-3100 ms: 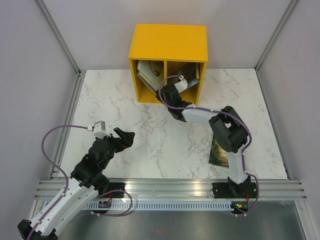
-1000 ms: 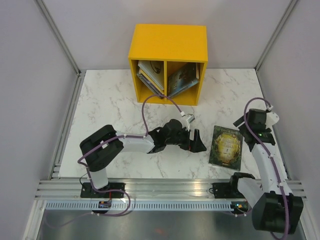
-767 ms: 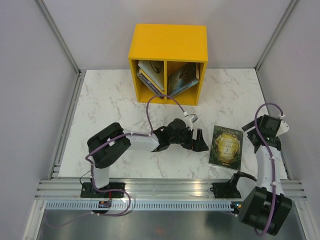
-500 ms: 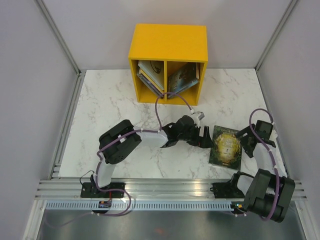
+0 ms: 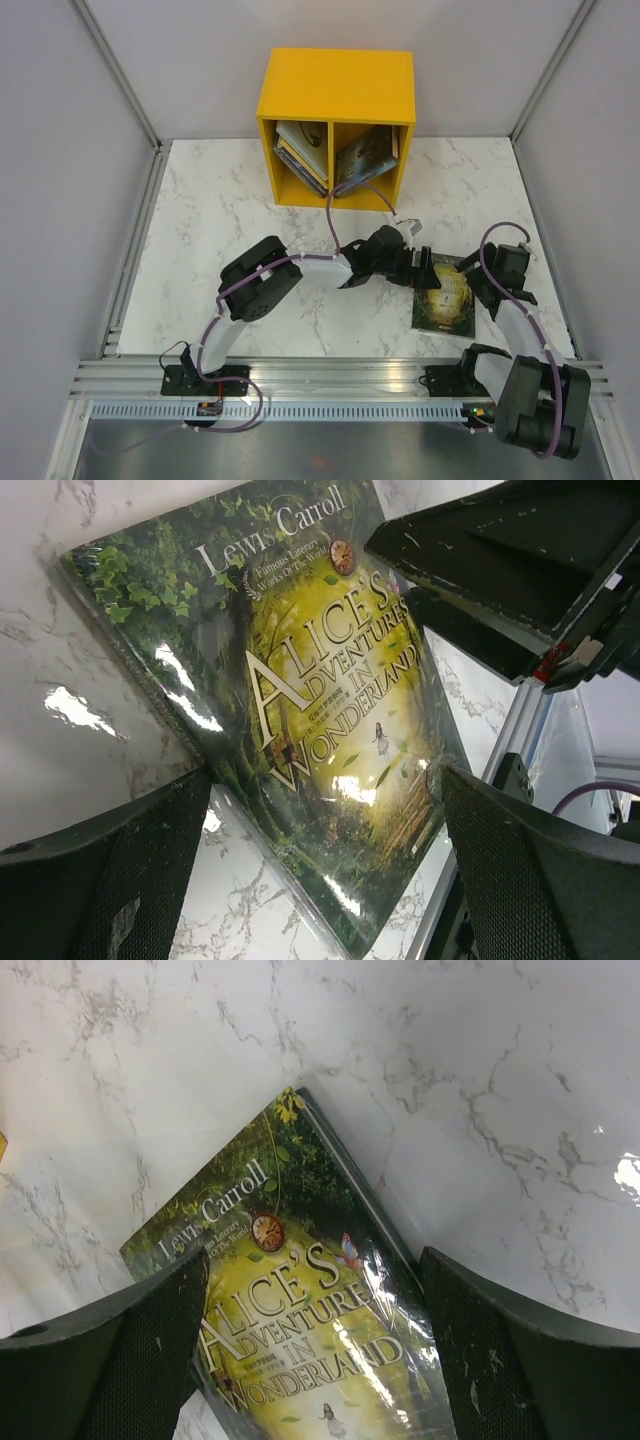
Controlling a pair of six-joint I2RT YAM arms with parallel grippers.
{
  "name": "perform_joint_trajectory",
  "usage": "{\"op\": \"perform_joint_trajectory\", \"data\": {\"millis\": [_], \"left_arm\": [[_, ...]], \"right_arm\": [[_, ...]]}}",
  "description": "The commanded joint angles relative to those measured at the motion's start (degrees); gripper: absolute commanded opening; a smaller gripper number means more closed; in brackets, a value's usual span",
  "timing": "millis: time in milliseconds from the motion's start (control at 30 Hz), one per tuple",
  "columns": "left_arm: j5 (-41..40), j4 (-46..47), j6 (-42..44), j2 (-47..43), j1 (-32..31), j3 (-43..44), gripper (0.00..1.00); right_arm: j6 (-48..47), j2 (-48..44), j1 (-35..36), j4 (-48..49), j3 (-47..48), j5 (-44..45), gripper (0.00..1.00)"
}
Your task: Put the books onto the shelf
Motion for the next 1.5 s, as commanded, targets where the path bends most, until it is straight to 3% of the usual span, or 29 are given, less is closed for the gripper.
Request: {"op": "perform_joint_trajectory", "data": {"millis": [0, 233, 467, 567, 600, 633, 800, 867, 1000, 1033, 1100, 1133, 1200, 1233, 1333, 1467], "left_arm": [[2.4, -2.6, -2.6, 4.7, -1.6, -0.4, 1.0], [2.3, 6.0, -7.0, 1.6, -2.5, -4.3, 1.0], [11.7, 22.4, -11.3, -0.5, -2.5, -8.7, 1.0], [17.6, 26.8, -11.6, -2.6, -2.3, -11.7, 0.98], [18.4, 25.7, -11.0, -3.4, -2.3, -12.4, 0.97], [18.4, 17.9, -9.7, -4.5, -2.2, -12.8, 0.97], [-3.7, -9.8, 0.6, -15.1, -2.1, -19.3, 0.98], [-9.8, -14.6, 1.6, -17.4, -1.6, -21.8, 0.99], [-12.1, -14.6, 1.3, -21.4, -0.9, -28.1, 0.96], [-12.6, -14.2, 0.8, -21.7, -0.9, -28.7, 0.93], [-13.3, -12.7, -0.1, -22.0, -0.9, -29.9, 0.78], [-13.9, -12.6, -0.4, -22.0, -0.9, -29.9, 0.62], [-14.7, -11.8, -1.4, -22.0, -0.9, -29.8, 0.43], [-14.9, -11.2, -2.0, -22.1, -0.9, -30.1, 0.29], [-12.2, -5.1, -4.9, -22.7, -0.9, -31.4, 0.13], [-6.2, 7.5, -7.9, -24.1, -0.7, -35.2, 0.12]], "right_arm": [[5.3, -0.7, 3.7, -2.3, -4.0, -3.7, 0.89], [8.9, -7.3, 7.9, -4.7, -6.3, -5.2, 0.86], [13.7, -10.2, 13.8, -1.4, -9.9, -8.1, 0.83], [15.7, -10.1, 13.9, 1.9, -11.2, -13.3, 0.78], [15.7, -10.2, 14.1, 2.9, -11.5, -14.4, 0.78], [16.8, -10.4, 14.7, 3.9, -11.8, -15.2, 0.74], [18.8, -13.6, 18.8, 3.3, -11.6, -15.2, 0.7], [19.6, -14.2, 20.5, 3.5, -11.9, -14.0, 0.7], [21.0, -12.6, 22.8, 6.0, -12.7, -12.6, 0.7], [21.1, -12.1, 23.7, 6.9, -13.0, -12.3, 0.7], [21.6, -11.0, 24.3, 7.5, -13.2, -11.8, 0.69], [21.7, -10.8, 24.6, 7.9, -13.4, -11.7, 0.69], [21.7, -11.1, 24.8, 7.8, -13.6, -11.6, 0.69], [21.8, -11.3, 24.9, 7.7, -13.8, -11.5, 0.69], [22.4, -13.1, 25.1, 7.5, -14.4, -11.4, 0.68], [23.4, -14.3, 25.6, 7.6, -15.2, -11.3, 0.68]]}}
